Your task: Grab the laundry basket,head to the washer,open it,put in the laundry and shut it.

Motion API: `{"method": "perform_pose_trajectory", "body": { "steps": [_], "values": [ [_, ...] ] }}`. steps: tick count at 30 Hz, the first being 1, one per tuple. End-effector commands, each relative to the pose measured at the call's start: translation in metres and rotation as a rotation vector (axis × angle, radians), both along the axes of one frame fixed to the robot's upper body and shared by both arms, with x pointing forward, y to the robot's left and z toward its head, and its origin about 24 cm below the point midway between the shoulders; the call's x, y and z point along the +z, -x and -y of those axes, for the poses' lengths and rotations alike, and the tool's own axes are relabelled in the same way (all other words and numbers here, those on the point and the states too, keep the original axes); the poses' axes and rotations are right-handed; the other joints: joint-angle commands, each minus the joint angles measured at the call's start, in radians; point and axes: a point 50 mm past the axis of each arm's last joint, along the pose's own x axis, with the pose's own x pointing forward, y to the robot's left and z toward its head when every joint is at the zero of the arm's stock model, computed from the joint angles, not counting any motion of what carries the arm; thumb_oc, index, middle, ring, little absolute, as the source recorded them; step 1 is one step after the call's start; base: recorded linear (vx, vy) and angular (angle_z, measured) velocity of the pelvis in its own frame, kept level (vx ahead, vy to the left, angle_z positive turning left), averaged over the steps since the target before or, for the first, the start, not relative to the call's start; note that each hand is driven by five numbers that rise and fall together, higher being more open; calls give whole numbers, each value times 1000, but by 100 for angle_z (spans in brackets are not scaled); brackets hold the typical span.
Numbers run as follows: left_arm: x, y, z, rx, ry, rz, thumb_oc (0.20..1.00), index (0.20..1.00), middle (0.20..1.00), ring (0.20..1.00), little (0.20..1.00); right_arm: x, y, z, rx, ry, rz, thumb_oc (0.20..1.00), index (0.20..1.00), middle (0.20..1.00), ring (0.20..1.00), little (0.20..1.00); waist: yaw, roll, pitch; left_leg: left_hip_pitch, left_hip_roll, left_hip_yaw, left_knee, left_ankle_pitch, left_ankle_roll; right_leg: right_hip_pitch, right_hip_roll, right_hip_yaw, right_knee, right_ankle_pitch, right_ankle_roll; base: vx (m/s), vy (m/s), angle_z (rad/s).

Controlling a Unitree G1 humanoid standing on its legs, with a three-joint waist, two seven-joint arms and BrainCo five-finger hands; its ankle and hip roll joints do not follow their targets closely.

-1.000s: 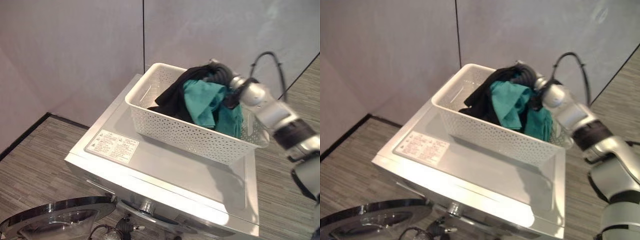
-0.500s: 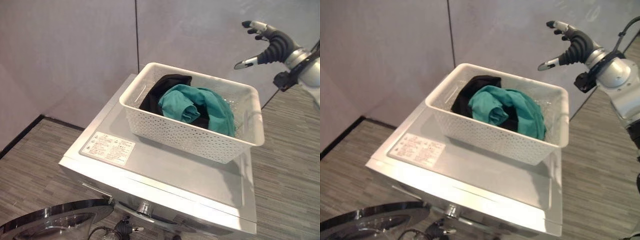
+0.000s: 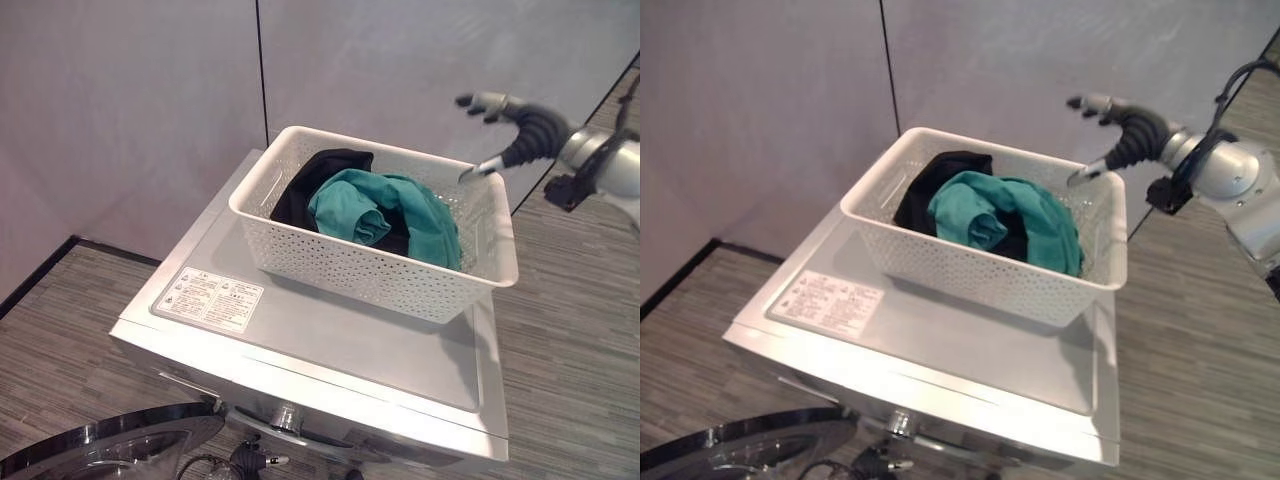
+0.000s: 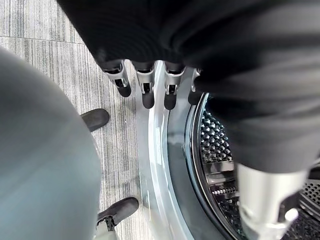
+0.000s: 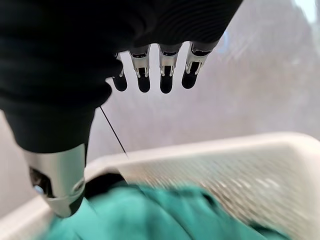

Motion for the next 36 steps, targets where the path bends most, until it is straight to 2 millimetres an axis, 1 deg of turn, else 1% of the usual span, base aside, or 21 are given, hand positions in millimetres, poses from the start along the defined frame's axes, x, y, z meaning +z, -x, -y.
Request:
{"method": "perform_pose_trajectory", "body": {
  "steps": [1, 7, 13, 15, 17, 18, 20, 21, 22, 23, 24, 26, 28, 30, 31, 32, 34, 35, 36],
  "values": [
    [-4, 11, -3, -65, -12, -72, 1000, 1000, 1000, 1000, 1000, 34, -2, 9, -63, 89, 84, 1000, 1000, 1000, 1000, 1000, 65, -48, 35, 168, 84, 30, 10, -120, -52, -43, -82, -61, 71, -19, 71, 0, 0, 0],
    [-4, 12, -4, -28, 11, -74, 1000, 1000, 1000, 1000, 1000, 18, -12, 15, -119, 151, 10, 1000, 1000, 1000, 1000, 1000, 79, -49, 54, 148, 90, 17, 10, -105, -55, -52, -80, -67, 69, -16, 68, 0, 0, 0],
    [-4, 13, -4, -22, 22, -76, 1000, 1000, 1000, 1000, 1000, 0, -17, 9, -109, 202, -59, 1000, 1000, 1000, 1000, 1000, 89, -51, 72, 125, 97, 6, 10, -93, -58, -66, -75, -75, 70, -18, 64, -14, -7, 7],
    [-4, 12, -5, 2, 32, -65, 1000, 1000, 1000, 1000, 1000, -4, -20, 3, -92, 200, -66, 1000, 1000, 1000, 1000, 1000, 94, -52, 78, 117, 99, 4, 10, -90, -60, -70, -75, -77, 68, -17, 63, 0, 0, 0],
    [-2, 8, -9, 91, 43, -40, 1000, 1000, 1000, 1000, 1000, -7, -23, -4, -72, 196, -78, 1000, 1000, 1000, 1000, 1000, 102, -53, 85, 107, 100, -1, 10, -83, -61, -77, -73, -78, 66, -14, 62, 0, 0, 0],
    [-2, 8, -9, 91, 43, -40, 1000, 1000, 1000, 1000, 1000, -7, -23, -4, -71, 196, -78, 1000, 1000, 1000, 1000, 1000, 101, -53, 84, 107, 100, -2, 10, -83, -61, -77, -73, -78, 66, -14, 62, 0, 0, 0],
    [-1, 7, -14, 154, 45, -25, 1000, 1000, 1000, 1000, 1000, -9, -26, -14, -44, 210, -88, 1000, 1000, 1000, 1000, 1000, 108, -56, 91, 96, 102, -4, 10, -80, -62, -84, -71, -79, 60, -10, 62, 0, 0, 0],
    [-1, 7, -15, 157, 41, -26, 1000, 1000, 1000, 1000, 1000, -10, -27, -17, -38, 221, -90, 1000, 1000, 1000, 1000, 1000, 109, -55, 92, 94, 102, -3, 10, -79, -63, -85, -71, -79, 58, -10, 62, 0, 0, 0],
    [-1, 8, -15, 151, 36, -29, 1000, 1000, 1000, 1000, 1000, -11, -28, -18, -38, 226, -94, 918, 918, 918, 918, 918, 111, -55, 93, 92, 102, -3, 10, -79, -63, -85, -70, -79, 56, -9, 61, 0, 0, 0],
    [-1, 9, -15, 146, 33, -33, 1000, 1000, 1000, 1000, 1000, -11, -29, -19, -37, 228, -92, 715, 715, 715, 715, 715, 111, -55, 94, 91, 103, -4, 10, -78, -63, -85, -70, -78, 55, -9, 61, 0, 5, 6],
    [-2, 10, -16, 141, 29, -38, 1000, 1000, 1000, 1000, 1000, -11, -29, -20, -37, 226, -92, 542, 542, 542, 542, 542, 112, -55, 94, 90, 103, -4, 10, -78, -63, -85, -70, -78, 54, -9, 60, 3, 4, 6],
    [-2, 12, -17, 133, 22, -50, 1000, 1000, 1000, 1000, 1000, -12, -29, -20, -37, 224, -90, 401, 401, 401, 401, 401, 112, -54, 93, 90, 103, -4, 10, -78, -63, -83, -69, -79, 54, -11, 59, 0, 0, 0],
    [-3, 16, -18, 126, 15, -64, 1000, 1000, 1000, 1000, 1000, -14, -29, -18, -42, 222, -91, 200, 200, 200, 200, 200, 111, -52, 91, 95, 101, -4, 10, -81, -61, -77, -70, -78, 57, -14, 57, 0, 0, 0],
    [-4, 19, -18, 120, 10, -75, 1000, 1000, 1000, 1000, 1000, -15, -29, -15, -53, 217, -90, 200, 200, 200, 200, 200, 108, -51, 88, 101, 99, -3, 10, -85, -59, -71, -70, -78, 58, -16, 57, 17, 7, 0],
    [-4, 19, -17, 112, 11, -79, 1000, 1000, 1000, 1000, 1000, -12, -29, -10, -75, 205, -73, 200, 200, 200, 200, 200, 106, -50, 84, 106, 98, -3, 10, -88, -59, -65, -71, -80, 59, -18, 58, 0, 0, 0],
    [-4, 19, -17, 112, 10, -79, 1000, 1000, 1000, 1000, 1000, -12, -29, -10, -75, 205, -73, 200, 200, 200, 200, 200, 107, -51, 84, 107, 98, -3, 10, -88, -59, -65, -71, -80, 59, -18, 58, 0, 0, 0],
    [-4, 18, -15, 103, 10, -78, 1000, 1000, 1000, 1000, 1000, -6, -29, -3, -106, 180, -40, 200, 200, 200, 200, 200, 104, -50, 81, 113, 97, -2, 10, -91, -58, -60, -73, -80, 60, -18, 58, 0, 0, 0],
    [-4, 17, -15, 93, 6, -78, 1000, 1000, 1000, 1000, 1000, 5, -28, 3, -128, 138, 8, 200, 200, 200, 200, 200, 100, -48, 76, 118, 95, -1, 10, -95, -57, -57, -74, -79, 61, -19, 59, 0, 0, 0],
    [-4, 17, -15, 93, 6, -78, 1000, 1000, 1000, 1000, 1000, 5, -28, 3, -129, 138, 8, 200, 200, 200, 200, 200, 101, -49, 76, 118, 95, -1, 10, -95, -57, -57, -74, -79, 61, -19, 59, 0, 0, 0]
  ]
}}
